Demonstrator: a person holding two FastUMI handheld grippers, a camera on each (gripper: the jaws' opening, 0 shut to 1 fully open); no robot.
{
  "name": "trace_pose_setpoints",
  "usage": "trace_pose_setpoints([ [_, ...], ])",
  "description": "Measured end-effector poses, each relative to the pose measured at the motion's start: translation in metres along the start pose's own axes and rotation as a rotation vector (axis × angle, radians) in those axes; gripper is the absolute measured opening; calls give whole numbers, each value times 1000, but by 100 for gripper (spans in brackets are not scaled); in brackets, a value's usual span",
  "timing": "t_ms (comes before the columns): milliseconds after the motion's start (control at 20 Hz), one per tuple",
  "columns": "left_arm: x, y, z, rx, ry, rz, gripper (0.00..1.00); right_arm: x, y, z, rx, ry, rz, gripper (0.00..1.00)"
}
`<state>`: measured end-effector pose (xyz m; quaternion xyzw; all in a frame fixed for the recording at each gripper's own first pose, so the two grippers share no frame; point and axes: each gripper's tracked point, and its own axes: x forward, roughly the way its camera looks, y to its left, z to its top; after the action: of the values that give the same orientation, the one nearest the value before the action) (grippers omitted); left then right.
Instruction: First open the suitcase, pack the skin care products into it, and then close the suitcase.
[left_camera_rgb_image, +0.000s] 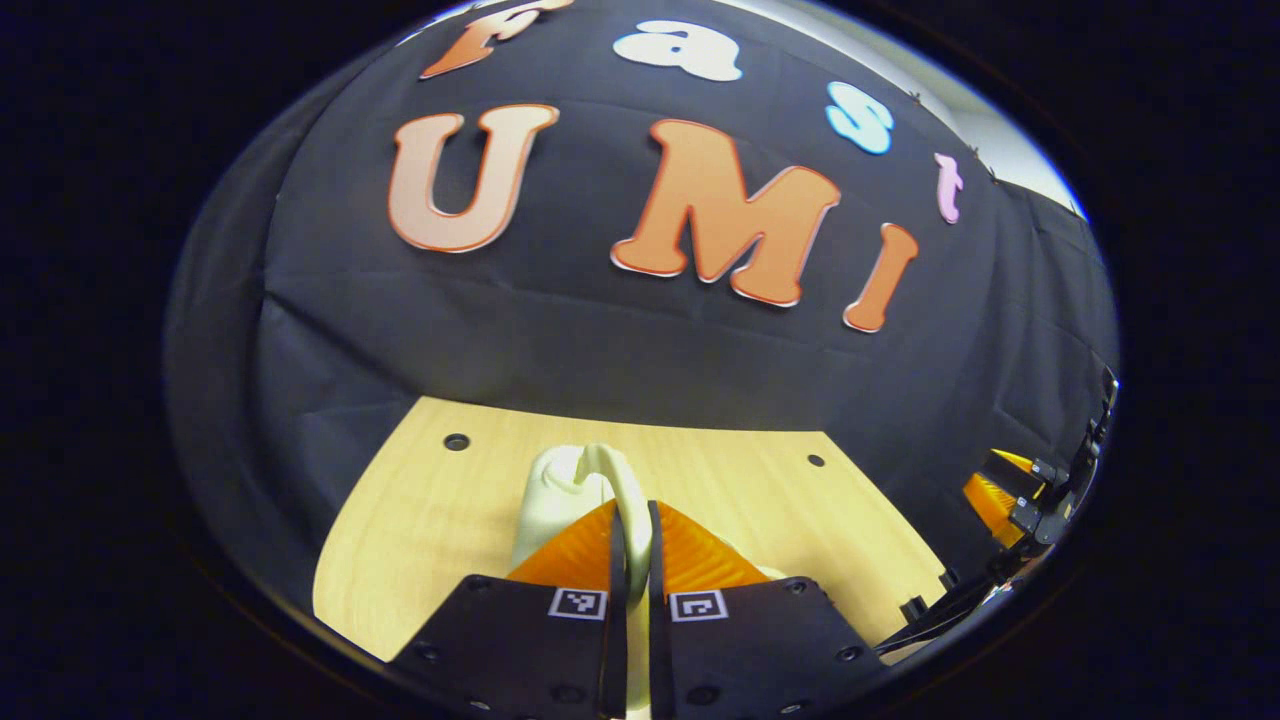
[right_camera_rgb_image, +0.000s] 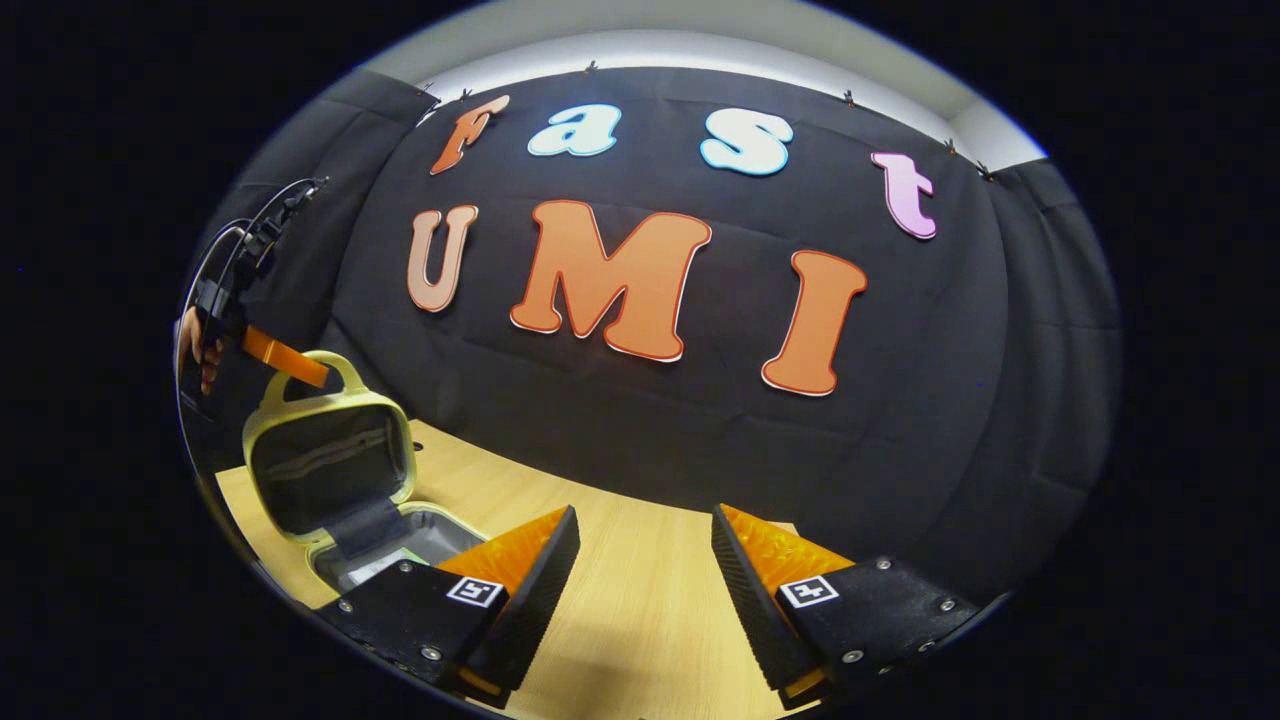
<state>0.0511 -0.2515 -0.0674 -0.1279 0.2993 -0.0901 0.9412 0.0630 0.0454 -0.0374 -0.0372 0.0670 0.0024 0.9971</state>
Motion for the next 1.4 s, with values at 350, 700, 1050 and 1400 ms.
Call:
trace_pose_setpoints([
  [350, 40, -113, -47, -6, 65, -127, 9, 7, -6, -25, 31, 32, 40, 85],
  [700, 76, -176, -121, 34, 223, -192, 9, -5, -36, -51, 52, 74, 18, 86],
  [1050, 108, -204, -188, 141, 338, -115, 14, -11, -48, -61, 73, 86, 13, 86],
  [1400, 98, -219, -186, 195, 293, -83, 35, -11, -36, -59, 62, 73, 66, 86],
])
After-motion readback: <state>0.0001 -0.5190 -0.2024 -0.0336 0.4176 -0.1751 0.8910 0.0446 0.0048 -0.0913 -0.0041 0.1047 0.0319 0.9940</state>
